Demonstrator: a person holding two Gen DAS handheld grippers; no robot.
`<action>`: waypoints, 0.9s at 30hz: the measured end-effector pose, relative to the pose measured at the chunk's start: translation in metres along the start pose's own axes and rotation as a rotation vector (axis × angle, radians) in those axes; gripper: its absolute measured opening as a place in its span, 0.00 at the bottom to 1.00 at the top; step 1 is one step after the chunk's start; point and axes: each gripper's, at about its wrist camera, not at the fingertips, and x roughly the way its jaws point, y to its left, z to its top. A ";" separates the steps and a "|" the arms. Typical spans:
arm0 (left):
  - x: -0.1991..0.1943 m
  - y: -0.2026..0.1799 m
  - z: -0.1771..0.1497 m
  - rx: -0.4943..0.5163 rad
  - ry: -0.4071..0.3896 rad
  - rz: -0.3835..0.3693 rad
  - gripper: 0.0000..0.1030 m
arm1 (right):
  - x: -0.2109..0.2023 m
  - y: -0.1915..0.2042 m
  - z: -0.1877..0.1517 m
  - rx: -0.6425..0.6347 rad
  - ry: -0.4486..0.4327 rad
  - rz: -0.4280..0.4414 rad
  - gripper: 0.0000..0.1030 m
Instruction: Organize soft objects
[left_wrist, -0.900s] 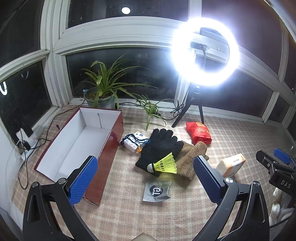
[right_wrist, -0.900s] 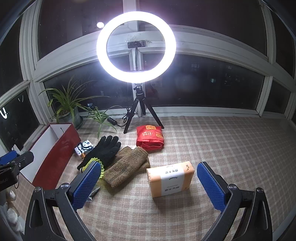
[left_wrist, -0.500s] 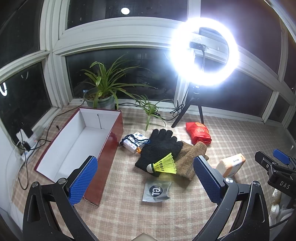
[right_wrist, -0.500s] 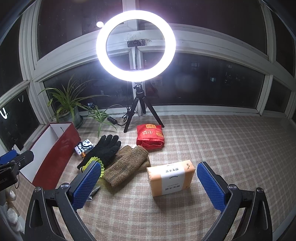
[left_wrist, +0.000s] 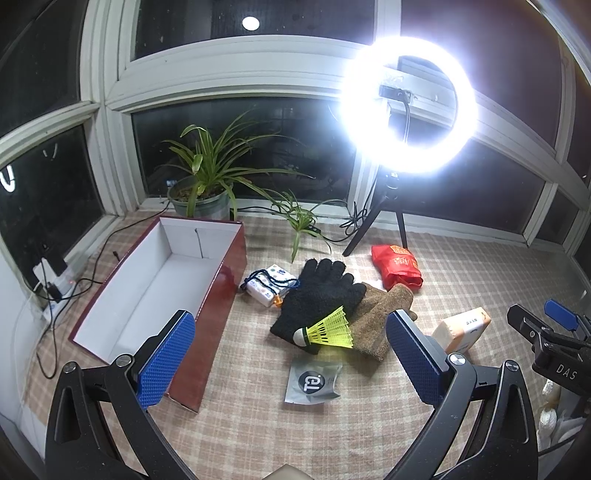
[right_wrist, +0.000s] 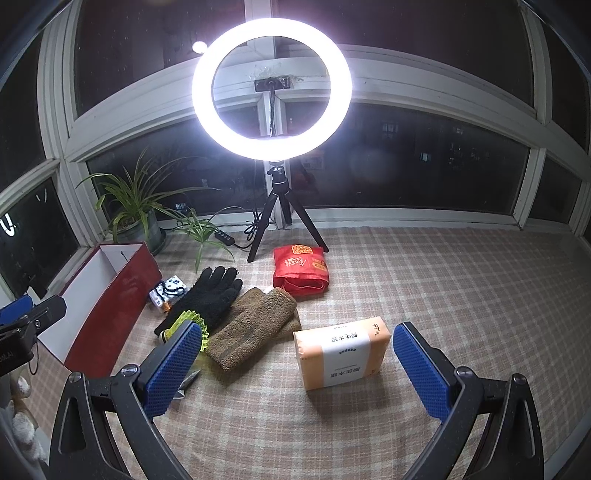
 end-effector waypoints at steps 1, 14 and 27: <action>0.000 0.000 -0.001 0.001 -0.001 0.001 0.99 | 0.000 0.000 0.000 -0.001 0.000 -0.001 0.99; -0.001 0.000 -0.002 0.001 -0.002 0.001 0.99 | 0.001 0.000 -0.001 0.001 0.005 -0.001 0.99; 0.000 0.000 -0.002 0.000 -0.001 0.001 0.99 | 0.002 0.001 -0.006 0.003 0.012 0.000 0.99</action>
